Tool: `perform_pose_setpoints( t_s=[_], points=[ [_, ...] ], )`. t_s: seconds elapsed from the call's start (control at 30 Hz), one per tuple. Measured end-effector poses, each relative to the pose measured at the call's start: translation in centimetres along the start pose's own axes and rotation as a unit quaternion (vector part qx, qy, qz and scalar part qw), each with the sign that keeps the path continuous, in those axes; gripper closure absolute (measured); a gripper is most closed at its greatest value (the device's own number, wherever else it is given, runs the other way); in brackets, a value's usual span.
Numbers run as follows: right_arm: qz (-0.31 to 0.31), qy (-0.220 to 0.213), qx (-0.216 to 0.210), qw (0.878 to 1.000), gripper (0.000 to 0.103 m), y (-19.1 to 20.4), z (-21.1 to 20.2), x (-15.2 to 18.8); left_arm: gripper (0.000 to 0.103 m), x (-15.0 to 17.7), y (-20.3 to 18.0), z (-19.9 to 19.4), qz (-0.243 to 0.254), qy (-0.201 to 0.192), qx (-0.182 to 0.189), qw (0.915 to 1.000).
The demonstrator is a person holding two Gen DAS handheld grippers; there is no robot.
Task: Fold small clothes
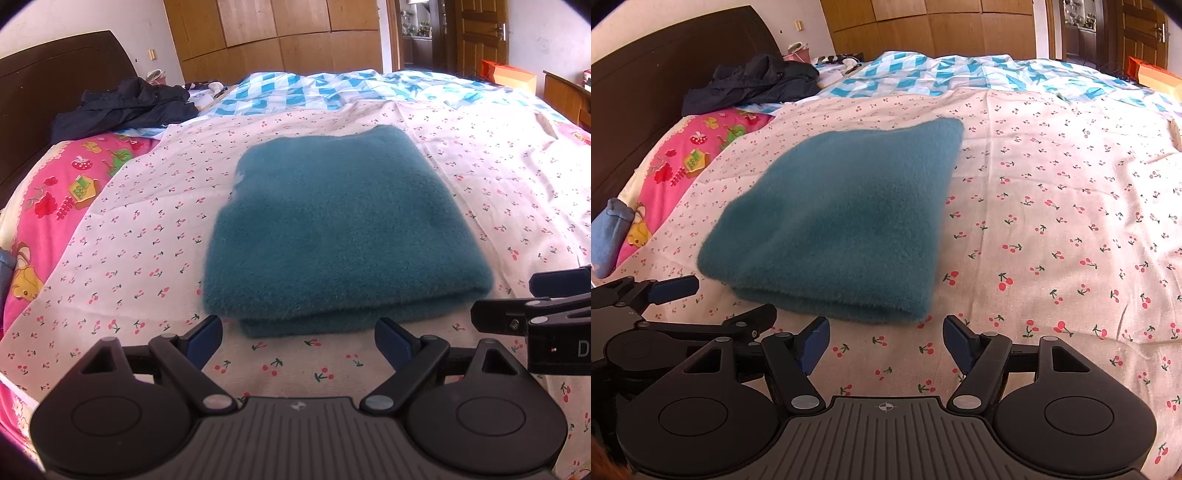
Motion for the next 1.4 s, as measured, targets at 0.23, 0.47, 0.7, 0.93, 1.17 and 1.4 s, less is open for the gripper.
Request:
perform_pose_setpoints(
  t_s=[0.23,0.47,0.7,0.93,1.17,1.4],
  points=[
    [0.001,0.015,0.014,1.000,0.034,-0.4,0.8,0.5,0.009,0.0,0.1,-0.1,-0.004,-0.001,0.003,1.0000],
    [-0.001,0.017,0.014,1.000,0.030,-0.2,1.1,0.6,0.008,0.0,0.0,-0.1,-0.006,0.000,0.008,0.9999],
    [-0.001,0.017,0.017,1.000,0.030,-0.2,1.1,0.6,0.008,0.0,0.1,-0.1,-0.009,0.000,0.009,0.9999],
    [-0.002,0.017,0.017,1.000,0.029,-0.2,1.2,0.6,0.008,0.0,0.1,0.1,-0.009,0.001,0.009,0.9999],
    [0.004,0.019,0.017,1.000,0.028,-0.2,1.4,0.5,0.008,0.2,0.2,0.2,-0.008,0.004,0.005,0.9999],
    [0.006,0.018,0.022,1.000,0.028,-0.2,1.3,0.4,0.008,0.1,0.3,0.1,-0.011,0.004,0.007,0.9999]
  ],
)
Point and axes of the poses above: each gripper's, at about its wrist camera, not at the fingertips, and z roughly the way its jaws point, y to its left, x to its underside, the point moved 7 cm from there along z, roughly the way its jaws point, and after that the axes turned 9 degrees about x, right-handed, at the moved point
